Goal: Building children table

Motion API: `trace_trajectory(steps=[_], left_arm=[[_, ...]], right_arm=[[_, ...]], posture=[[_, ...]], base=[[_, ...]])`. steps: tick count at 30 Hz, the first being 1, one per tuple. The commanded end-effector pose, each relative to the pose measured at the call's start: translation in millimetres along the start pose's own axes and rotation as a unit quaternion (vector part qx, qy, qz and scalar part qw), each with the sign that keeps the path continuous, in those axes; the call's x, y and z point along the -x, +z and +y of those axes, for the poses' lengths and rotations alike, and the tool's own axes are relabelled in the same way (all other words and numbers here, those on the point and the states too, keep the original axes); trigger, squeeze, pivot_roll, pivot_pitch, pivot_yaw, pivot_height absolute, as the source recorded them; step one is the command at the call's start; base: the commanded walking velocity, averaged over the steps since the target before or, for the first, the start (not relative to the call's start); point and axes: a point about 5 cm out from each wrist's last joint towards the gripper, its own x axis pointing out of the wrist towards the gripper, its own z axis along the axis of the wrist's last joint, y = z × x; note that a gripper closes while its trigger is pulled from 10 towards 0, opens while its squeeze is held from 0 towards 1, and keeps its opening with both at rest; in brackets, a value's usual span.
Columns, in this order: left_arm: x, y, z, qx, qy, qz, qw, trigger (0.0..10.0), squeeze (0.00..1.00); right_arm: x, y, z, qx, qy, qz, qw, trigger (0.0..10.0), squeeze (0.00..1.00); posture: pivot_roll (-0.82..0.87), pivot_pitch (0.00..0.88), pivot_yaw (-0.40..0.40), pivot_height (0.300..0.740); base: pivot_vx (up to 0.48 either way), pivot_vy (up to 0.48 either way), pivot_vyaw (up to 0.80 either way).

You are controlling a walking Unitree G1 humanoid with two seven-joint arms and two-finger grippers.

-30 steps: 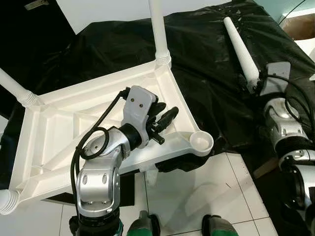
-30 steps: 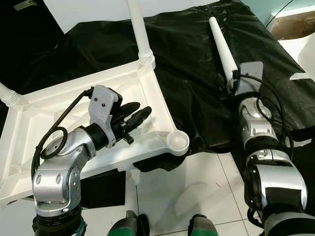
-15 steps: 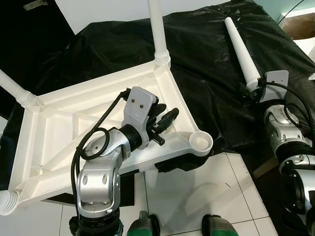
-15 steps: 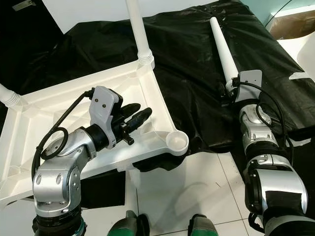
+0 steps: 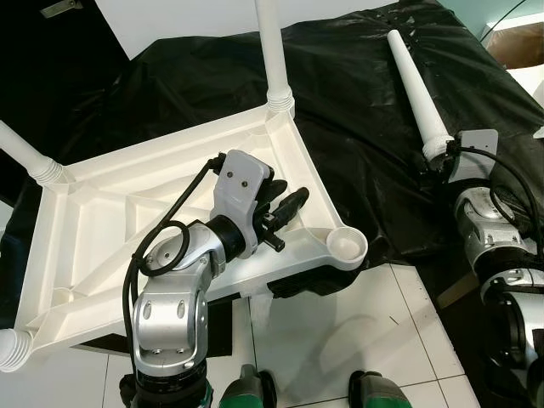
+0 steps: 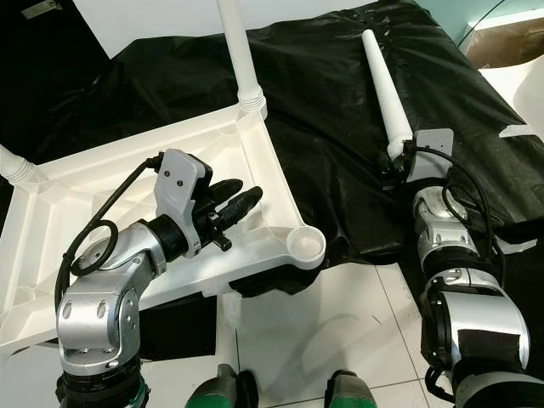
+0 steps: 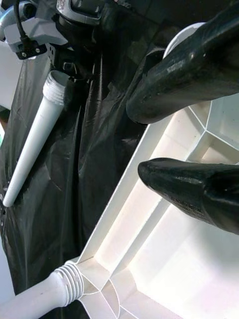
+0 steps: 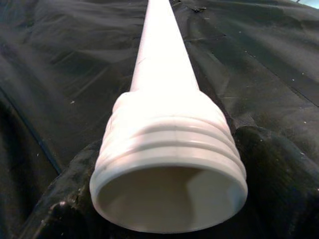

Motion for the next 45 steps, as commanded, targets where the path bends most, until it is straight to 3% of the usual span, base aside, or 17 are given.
trace_trajectory(steps=[1, 18, 19, 20, 21, 31, 32, 33, 36, 40, 42, 45], left_arm=[[3.9, 1, 5.7, -0.001, 0.068, -0.001, 0.998, 10.0, 0.00], [-0.1, 1, 5.9, -0.001, 0.064, -0.004, 0.998, 10.0, 0.00], [-0.5, 1, 6.1, -0.002, 0.064, -0.005, 0.998, 10.0, 0.00], [-0.9, 1, 6.3, -0.005, 0.064, -0.004, 0.998, 10.0, 0.00], [-1.4, 1, 7.0, -0.006, 0.064, -0.004, 0.998, 10.0, 0.00], [0.0, 5, 24.0, -0.013, 0.088, -0.013, 0.996, 10.0, 0.00], [0.2, 7, 30.5, -0.012, 0.094, -0.018, 0.995, 10.0, 0.00], [0.1, 10, 38.4, -0.015, 0.102, -0.024, 0.994, 10.0, 0.00], [-3.0, 20, 55.9, -0.018, 0.114, -0.043, 0.992, 10.0, 0.00], [-7.1, 26, 65.1, -0.020, 0.114, -0.057, 0.992, 10.0, 0.00], [-16.9, 35, 75.6, -0.036, 0.104, -0.069, 0.992, 10.0, 0.00], [-24.0, 41, 81.4, -0.049, 0.097, -0.079, 0.991, 10.0, 0.00]], right_arm=[[3.8, -14, 7.9, -0.014, 0.012, 0.025, 1.000, 10.0, 0.00], [-3.2, -3, 23.9, -0.017, 0.032, -0.002, 0.999, 10.0, 0.00], [-4.4, -2, 25.5, -0.017, 0.035, -0.001, 0.999, 9.6, 0.00], [-5.4, -2, 26.7, -0.020, 0.034, 0.001, 0.999, 0.6, 0.00], [-6.0, 0, 28.3, -0.019, 0.036, 0.000, 0.999, 0.0, 0.00], [-1.0, 14, 28.8, -0.014, 0.023, -0.072, 0.997, 0.0, 0.00], [0.9, 20, 30.6, -0.007, 0.019, -0.096, 0.995, 2.6, 0.00], [3.3, 29, 34.0, 0.005, 0.015, -0.128, 0.992, 10.0, 0.00], [7.2, 52, 44.4, 0.030, 0.020, -0.191, 0.981, 10.0, 0.00], [7.6, 67, 51.0, 0.049, 0.028, -0.220, 0.974, 10.0, 0.00], [6.2, 93, 60.6, 0.074, 0.050, -0.264, 0.960, 10.0, 0.00], [6.8, 111, 67.4, 0.093, 0.065, -0.294, 0.949, 10.0, 0.00]], posture=[[0.10, 0.172, 0.128, 0.740], [0.09, 0.151, 0.132, 0.740], [0.09, 0.147, 0.128, 0.740], [0.09, 0.144, 0.125, 0.740], [0.09, 0.140, 0.120, 0.740], [0.08, 0.128, 0.106, 0.740], [0.07, 0.121, 0.106, 0.740], [0.06, 0.116, 0.108, 0.740], [0.04, 0.105, 0.109, 0.740], [0.04, 0.098, 0.108, 0.740], [0.02, 0.078, 0.102, 0.740], [0.01, 0.068, 0.100, 0.740]], base=[[0.000, 0.000, 0.00], [0.000, 0.000, 0.00], [0.000, 0.000, 0.00], [0.000, 0.000, 0.00], [0.000, 0.000, 0.00], [0.000, 0.000, 0.00], [0.000, 0.000, 0.00], [0.000, 0.000, 0.00], [0.000, 0.000, 0.00], [0.000, 0.000, 0.00], [0.000, 0.000, 0.00], [0.000, 0.000, 0.00]])
